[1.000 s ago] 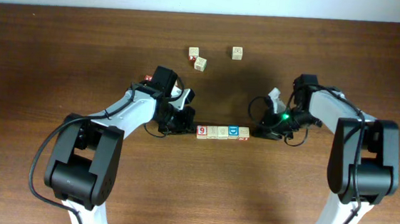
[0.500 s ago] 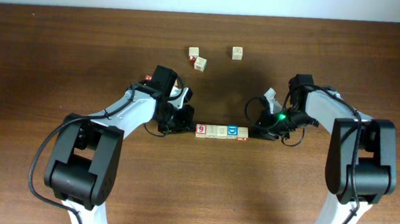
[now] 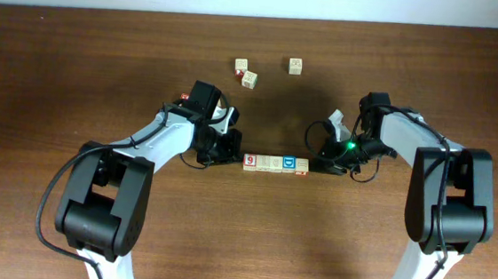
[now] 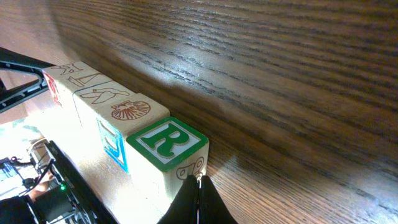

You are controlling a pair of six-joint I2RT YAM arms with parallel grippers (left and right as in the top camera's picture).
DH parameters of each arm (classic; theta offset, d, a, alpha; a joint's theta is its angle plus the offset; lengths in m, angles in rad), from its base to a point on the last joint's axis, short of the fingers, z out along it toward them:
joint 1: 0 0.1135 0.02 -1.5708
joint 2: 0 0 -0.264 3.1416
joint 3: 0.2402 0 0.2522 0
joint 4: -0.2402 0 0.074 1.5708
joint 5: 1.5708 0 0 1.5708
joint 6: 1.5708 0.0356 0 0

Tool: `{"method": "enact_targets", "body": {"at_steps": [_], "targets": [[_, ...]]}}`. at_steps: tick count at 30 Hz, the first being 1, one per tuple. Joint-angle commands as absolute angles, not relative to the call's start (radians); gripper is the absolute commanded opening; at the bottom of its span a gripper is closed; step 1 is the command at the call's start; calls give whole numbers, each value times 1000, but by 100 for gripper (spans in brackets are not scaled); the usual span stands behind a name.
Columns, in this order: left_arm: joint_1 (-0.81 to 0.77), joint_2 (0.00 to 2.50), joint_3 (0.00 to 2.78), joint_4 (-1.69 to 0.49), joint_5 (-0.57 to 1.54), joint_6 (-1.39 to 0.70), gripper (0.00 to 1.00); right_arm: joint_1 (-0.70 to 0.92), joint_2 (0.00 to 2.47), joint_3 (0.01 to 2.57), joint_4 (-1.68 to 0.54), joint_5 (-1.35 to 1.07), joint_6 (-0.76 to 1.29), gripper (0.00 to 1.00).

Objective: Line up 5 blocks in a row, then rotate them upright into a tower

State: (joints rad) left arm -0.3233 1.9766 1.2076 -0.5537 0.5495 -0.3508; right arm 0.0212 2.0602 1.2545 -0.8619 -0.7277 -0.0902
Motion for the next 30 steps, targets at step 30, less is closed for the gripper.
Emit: {"method": "enact_targets", "body": {"at_steps": [30], "targets": [[-308, 1976, 1192, -562, 635, -249, 0, 27, 2067, 1249, -863, -748, -104, 4]]}}
